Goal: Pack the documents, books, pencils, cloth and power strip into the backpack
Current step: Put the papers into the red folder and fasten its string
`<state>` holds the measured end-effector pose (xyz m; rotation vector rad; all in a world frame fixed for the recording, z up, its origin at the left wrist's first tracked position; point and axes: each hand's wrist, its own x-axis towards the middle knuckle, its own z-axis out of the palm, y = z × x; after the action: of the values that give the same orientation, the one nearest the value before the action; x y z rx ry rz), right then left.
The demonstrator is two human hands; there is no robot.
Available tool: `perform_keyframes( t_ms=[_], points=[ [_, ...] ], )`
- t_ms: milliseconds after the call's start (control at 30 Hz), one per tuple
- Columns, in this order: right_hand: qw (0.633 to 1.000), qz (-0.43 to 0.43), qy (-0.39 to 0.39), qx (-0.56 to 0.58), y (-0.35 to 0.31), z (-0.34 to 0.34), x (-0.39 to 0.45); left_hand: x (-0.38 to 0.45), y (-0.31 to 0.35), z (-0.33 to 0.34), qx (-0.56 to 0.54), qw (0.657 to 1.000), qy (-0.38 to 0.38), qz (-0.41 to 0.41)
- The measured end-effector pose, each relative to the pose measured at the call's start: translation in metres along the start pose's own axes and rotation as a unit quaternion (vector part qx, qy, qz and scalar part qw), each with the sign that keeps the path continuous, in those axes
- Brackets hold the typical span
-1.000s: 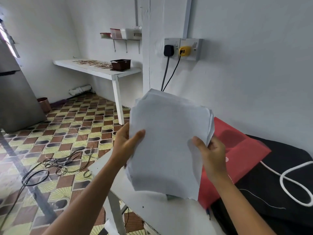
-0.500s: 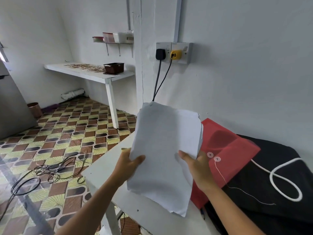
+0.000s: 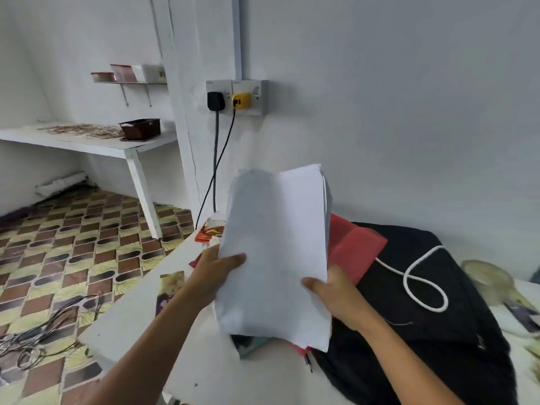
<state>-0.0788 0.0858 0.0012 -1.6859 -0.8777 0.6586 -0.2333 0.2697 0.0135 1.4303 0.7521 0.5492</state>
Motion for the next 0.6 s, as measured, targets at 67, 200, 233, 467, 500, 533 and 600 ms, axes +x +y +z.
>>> perform_keyframes(
  t_ms=[67, 200, 233, 467, 500, 533, 600],
  points=[
    [0.996, 0.021, 0.074, 0.054, 0.006, -0.023, -0.010, 0.008, 0.004, 0.026, -0.099, 0.992, -0.061, -0.051],
    [0.974, 0.054, 0.169, 0.137, 0.012, -0.071, -0.036, 0.035, -0.019, 0.059, -0.164, 0.974, -0.071, -0.138],
    [0.968, 0.060, 0.184, 0.157, 0.014, -0.080, -0.040, 0.039, -0.028, 0.064, -0.143, 0.975, -0.073, -0.155],
    [0.911, 0.066, 0.259, 0.313, 0.019, -0.117, -0.053, 0.015, -0.037, 0.118, -0.100, 0.944, -0.245, -0.196],
    [0.909, 0.060, 0.261, 0.321, 0.018, -0.118, -0.053, 0.006, -0.034, 0.128, -0.067, 0.946, -0.264, -0.177],
    [0.908, 0.059, 0.267, 0.319, 0.016, -0.118, -0.053, -0.003, -0.034, 0.138, 0.001, 0.955, -0.270, -0.124],
    [0.909, 0.061, 0.286, 0.298, 0.015, -0.117, -0.053, -0.015, -0.042, 0.156, 0.229, 0.948, -0.208, 0.078]
  ],
)
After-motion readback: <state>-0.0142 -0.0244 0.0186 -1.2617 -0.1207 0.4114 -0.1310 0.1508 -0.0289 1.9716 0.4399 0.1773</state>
